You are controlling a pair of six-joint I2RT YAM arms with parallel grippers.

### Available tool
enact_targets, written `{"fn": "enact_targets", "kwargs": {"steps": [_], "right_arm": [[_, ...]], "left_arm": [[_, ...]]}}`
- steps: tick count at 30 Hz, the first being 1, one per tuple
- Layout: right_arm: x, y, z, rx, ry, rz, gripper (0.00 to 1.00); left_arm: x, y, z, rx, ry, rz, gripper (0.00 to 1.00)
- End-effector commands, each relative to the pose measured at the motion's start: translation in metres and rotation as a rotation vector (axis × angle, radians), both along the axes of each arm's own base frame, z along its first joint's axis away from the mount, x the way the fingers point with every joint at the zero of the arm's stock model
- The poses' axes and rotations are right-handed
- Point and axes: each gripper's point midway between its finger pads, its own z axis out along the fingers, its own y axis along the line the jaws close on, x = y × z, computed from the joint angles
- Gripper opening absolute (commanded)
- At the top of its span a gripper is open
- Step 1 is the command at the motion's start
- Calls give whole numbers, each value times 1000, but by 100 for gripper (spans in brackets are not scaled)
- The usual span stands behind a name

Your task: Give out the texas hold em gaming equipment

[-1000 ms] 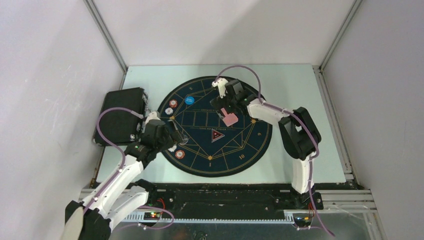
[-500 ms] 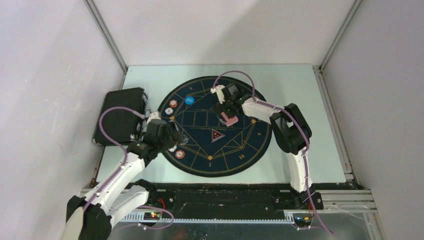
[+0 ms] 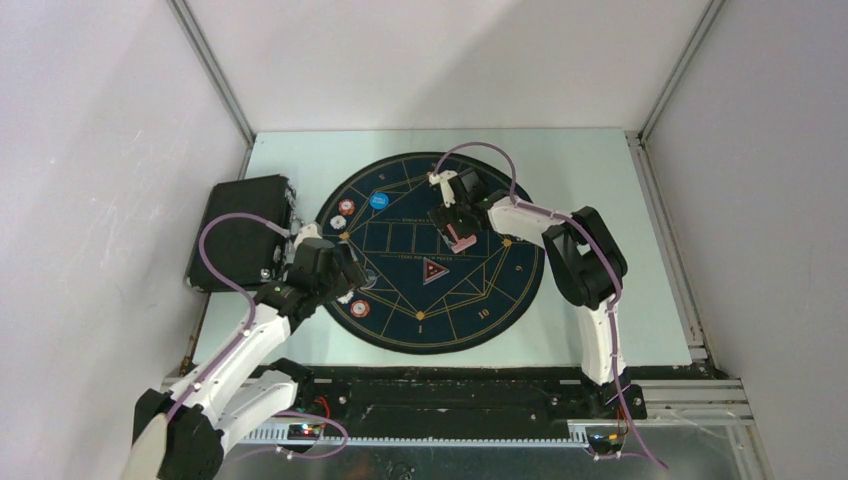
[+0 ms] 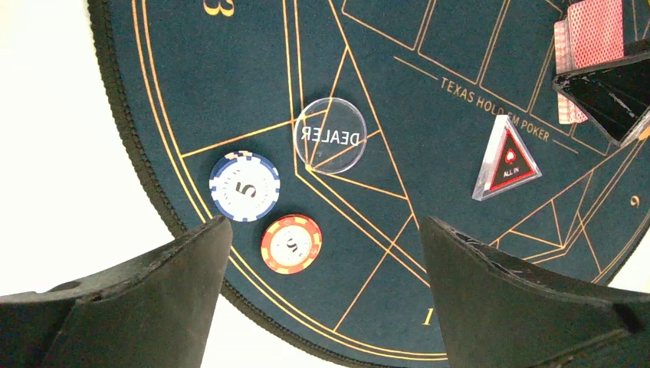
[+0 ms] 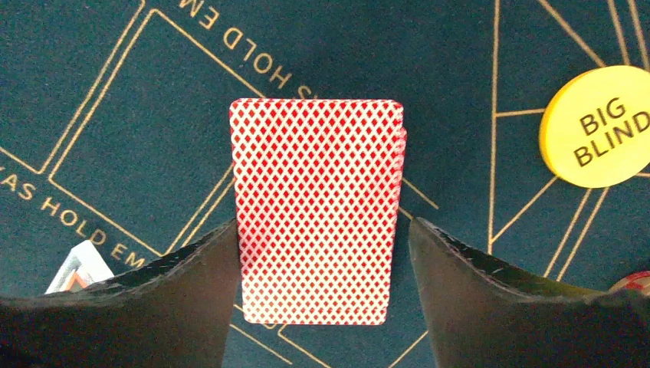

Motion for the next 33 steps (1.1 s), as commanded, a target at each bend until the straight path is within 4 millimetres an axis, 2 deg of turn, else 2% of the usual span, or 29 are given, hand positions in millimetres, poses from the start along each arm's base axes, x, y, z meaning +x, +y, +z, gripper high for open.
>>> {"fn": "enact_targets", "kwargs": {"steps": [1,5,14,20,23,29,33], "right_arm": [[-16,-27,-16,-86,54,-47,76],[-22,-26,-20,-86,66,-52,72],[-31,-24,-17,-77,55,-63,47],[-31,-14,-4,-44,20,-64,20],[-28,-7,9,-6,-6,-55,1],[-28,6,30,73,-26,-26,0],[-31,9,36,100,-18,-8,0]], "left_arm": [[8,-2,8,0,-36,5,100],[9,-2,8,1,-35,5,100],[11,-3,8,-3,-38,8,100],[14,-5,9,-9,-41,7,100],[16,-7,12,-19,-50,4,100],[22,-15,18,-51,-70,-9,100],[24,-18,21,-73,-84,-13,100]]}}
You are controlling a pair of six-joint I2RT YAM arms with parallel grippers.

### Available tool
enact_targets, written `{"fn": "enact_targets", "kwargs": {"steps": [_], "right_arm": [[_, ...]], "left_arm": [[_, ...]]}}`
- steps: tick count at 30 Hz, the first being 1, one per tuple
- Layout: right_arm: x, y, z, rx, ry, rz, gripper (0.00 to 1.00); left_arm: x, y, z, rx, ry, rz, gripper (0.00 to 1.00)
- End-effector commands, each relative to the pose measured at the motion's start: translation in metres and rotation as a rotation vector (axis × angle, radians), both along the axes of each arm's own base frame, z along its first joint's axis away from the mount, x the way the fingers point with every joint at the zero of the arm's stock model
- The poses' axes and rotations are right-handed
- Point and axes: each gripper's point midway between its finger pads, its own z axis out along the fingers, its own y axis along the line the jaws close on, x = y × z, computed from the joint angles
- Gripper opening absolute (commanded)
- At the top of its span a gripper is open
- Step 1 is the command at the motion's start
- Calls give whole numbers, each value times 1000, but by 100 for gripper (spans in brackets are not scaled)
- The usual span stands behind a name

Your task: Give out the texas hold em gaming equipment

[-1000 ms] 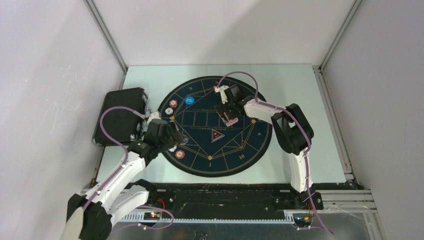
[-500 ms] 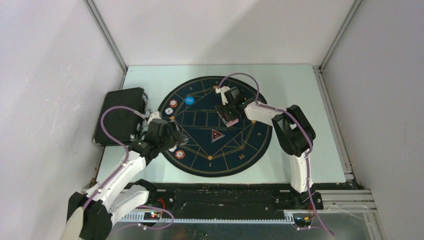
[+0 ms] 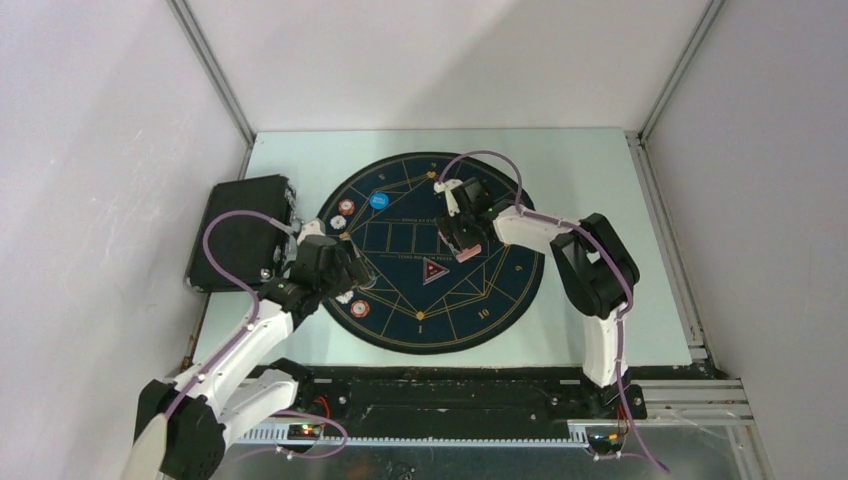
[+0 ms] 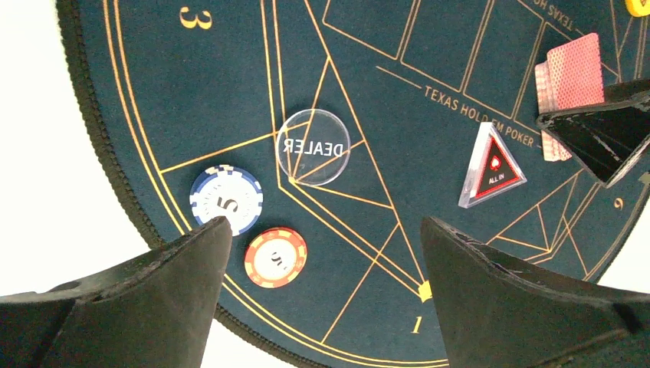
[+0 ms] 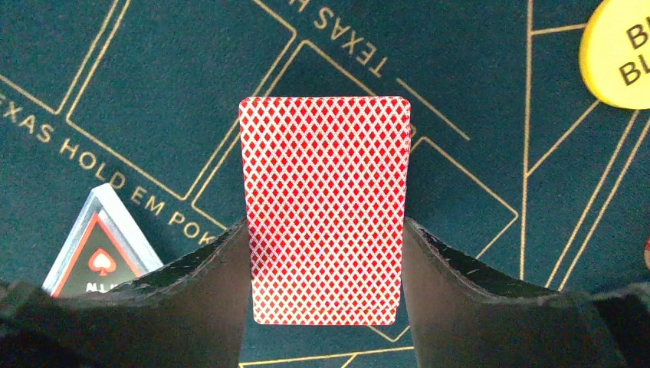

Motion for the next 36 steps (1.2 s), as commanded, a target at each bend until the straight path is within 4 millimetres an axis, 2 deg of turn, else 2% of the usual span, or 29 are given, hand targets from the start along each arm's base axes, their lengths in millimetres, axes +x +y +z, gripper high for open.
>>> {"fn": "enact_targets", "kwargs": {"steps": [1,10,19,20,21,24,25,26,27,33,36], "right_arm": [[-1,13,34,83,-38,32,0],[-14,20,54,131,-66,105,0],[-31,30,68,168,-69,213,0],[-33,32,70,171,-71,225,0],[-37,34,72,174,-72,247,0],[-50,41,75,173,-63,304,0],[-53,43,77,175,-64,316,0],[-58,45,78,171,-58,335,0],[-62,47,81,181,-57,349,0],[-79,59,93,198,-60,399,0],[-88,63,98,199,-63,422,0]], "left_arm": [[16,-15,24,-73,-78,-11,100],[28,-46,37,-213,-123,-89,100],[54,-81,51,-391,-174,-192,100],[57,-84,47,-399,-163,-196,100],[61,-89,54,-428,-180,-217,100],[66,-102,49,-480,-152,-256,100],[68,-107,54,-511,-164,-275,100],[67,-110,48,-523,-150,-281,100],[68,-115,54,-553,-167,-300,100],[67,-128,52,-642,-158,-344,100],[65,-134,43,-683,-129,-353,100]]}}
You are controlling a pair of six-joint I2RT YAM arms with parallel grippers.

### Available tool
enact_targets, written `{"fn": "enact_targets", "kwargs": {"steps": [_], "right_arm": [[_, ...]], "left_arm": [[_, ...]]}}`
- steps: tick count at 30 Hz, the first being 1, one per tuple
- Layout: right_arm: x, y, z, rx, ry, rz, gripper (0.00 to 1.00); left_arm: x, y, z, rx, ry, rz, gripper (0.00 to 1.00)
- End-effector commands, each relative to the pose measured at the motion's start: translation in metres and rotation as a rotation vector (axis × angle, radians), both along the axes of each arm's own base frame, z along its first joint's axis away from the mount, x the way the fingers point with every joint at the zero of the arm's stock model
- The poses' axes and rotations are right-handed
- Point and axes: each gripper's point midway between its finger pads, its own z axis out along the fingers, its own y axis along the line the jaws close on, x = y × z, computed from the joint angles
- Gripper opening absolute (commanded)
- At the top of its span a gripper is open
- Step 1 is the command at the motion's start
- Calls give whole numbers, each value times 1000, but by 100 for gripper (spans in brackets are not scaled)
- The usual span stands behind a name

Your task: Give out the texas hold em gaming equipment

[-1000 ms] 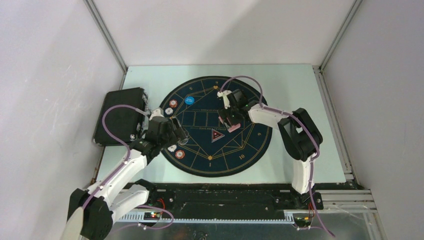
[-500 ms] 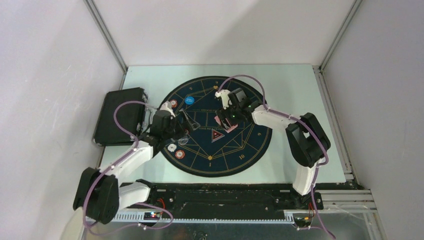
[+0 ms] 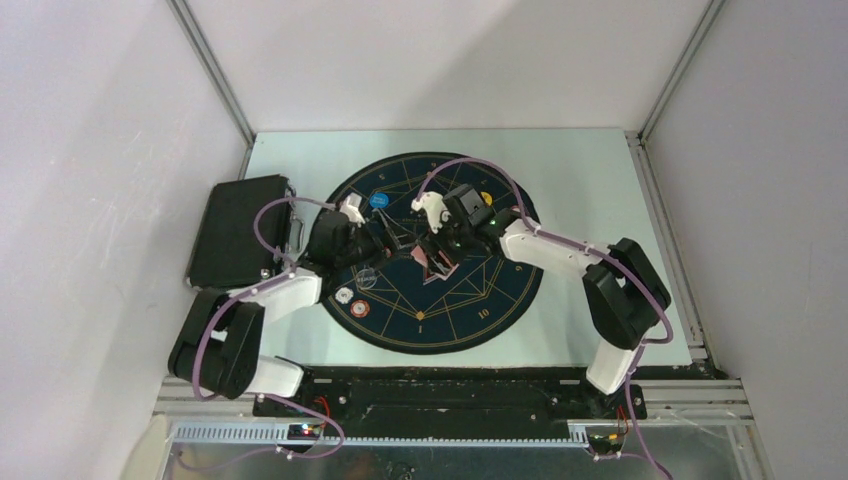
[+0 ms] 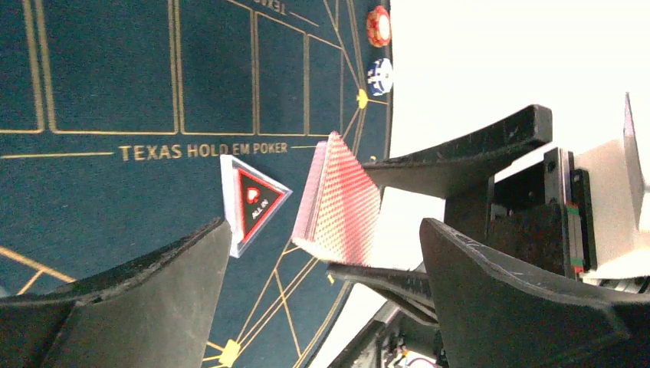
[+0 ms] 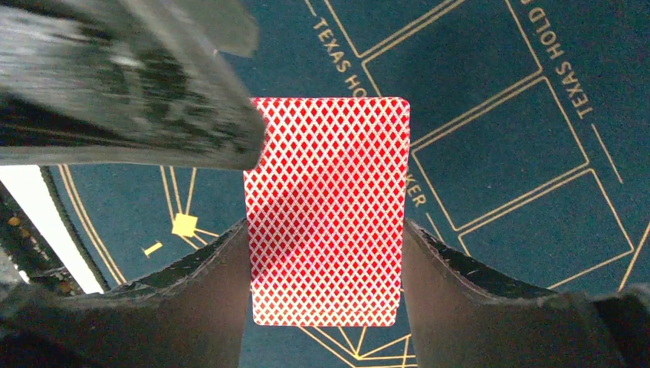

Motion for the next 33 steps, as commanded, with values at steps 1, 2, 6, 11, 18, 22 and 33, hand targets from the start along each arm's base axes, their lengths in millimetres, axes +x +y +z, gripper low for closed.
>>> {"fn": "enact_targets", "kwargs": {"steps": [1,2,6,11,18,22,33], "right_arm": [[-8,12,36,63,-64,53,0],[-10,13,39,66,-68,55,0],[-13,15,51,92,-80,57,0],[-16,16,63,115,-93,65,0],[-21,19,78,142,-120,85,0],[-21,18,81,145,-124,76,0],[-21,18,80,142,-120,67,0]], "left_arm": [[4,-17,18,-132,-42,-56,100],[2,-19,17,-145,-36,-69,100],[-2,-26,19,-186,-39,-97,100],[-10,-34,16,-179,-26,-120,100],[-19,-49,26,-288,-15,-155,96],[-26,-59,34,-373,-6,-175,87],[-34,-68,54,-493,-14,-200,38]]}}
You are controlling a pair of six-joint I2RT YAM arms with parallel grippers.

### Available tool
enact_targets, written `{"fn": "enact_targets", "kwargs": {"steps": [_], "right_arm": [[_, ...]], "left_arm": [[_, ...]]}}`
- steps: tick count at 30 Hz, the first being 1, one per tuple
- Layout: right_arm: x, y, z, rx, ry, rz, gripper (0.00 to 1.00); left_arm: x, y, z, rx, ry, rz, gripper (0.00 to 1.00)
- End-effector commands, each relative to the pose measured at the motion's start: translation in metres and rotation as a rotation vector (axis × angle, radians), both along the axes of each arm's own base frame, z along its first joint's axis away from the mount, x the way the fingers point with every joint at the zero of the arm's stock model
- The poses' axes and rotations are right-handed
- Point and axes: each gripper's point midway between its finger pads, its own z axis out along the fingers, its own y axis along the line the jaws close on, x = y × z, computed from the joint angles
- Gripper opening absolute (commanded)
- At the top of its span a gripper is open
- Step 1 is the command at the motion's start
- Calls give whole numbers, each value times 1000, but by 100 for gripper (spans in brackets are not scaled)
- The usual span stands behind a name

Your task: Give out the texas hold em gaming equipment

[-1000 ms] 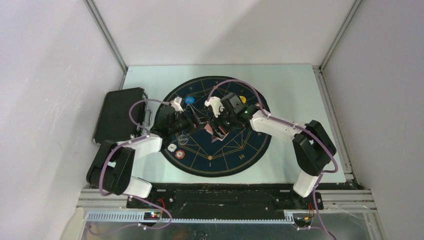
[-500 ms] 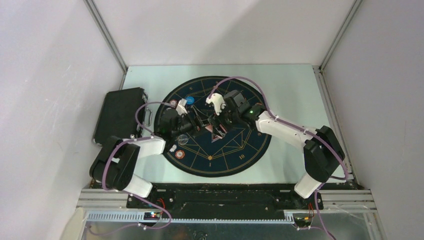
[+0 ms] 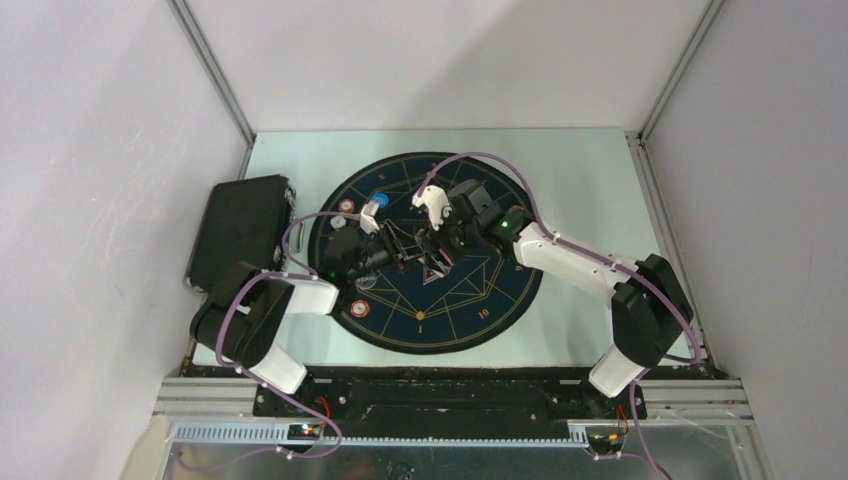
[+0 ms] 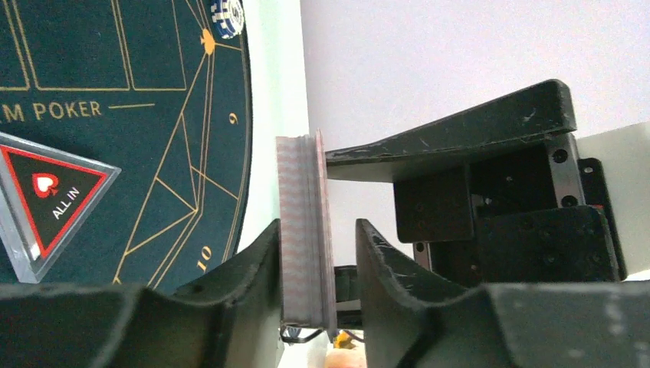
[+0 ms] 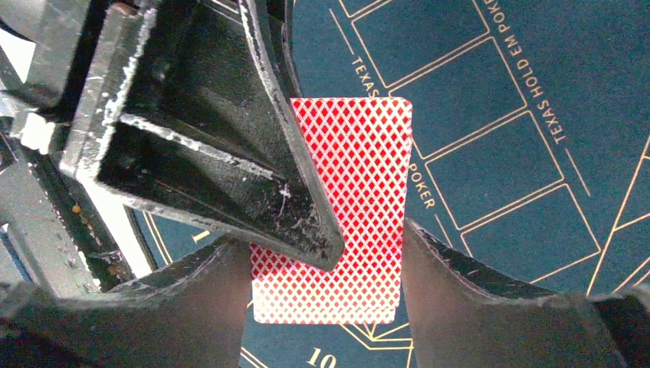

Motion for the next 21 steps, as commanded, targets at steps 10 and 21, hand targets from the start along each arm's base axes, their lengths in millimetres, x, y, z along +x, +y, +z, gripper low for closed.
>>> {"fn": "enact_targets", "kwargs": {"steps": [10,21], "right_arm": [[3,6,25,56,-48,-8,0],[2,-2,14,-6,-15,-23,77]], "left_arm": [[-9,-12,26,-194,-9,-62,1],[-11,-12,27,-136,-35,-43,0]]}}
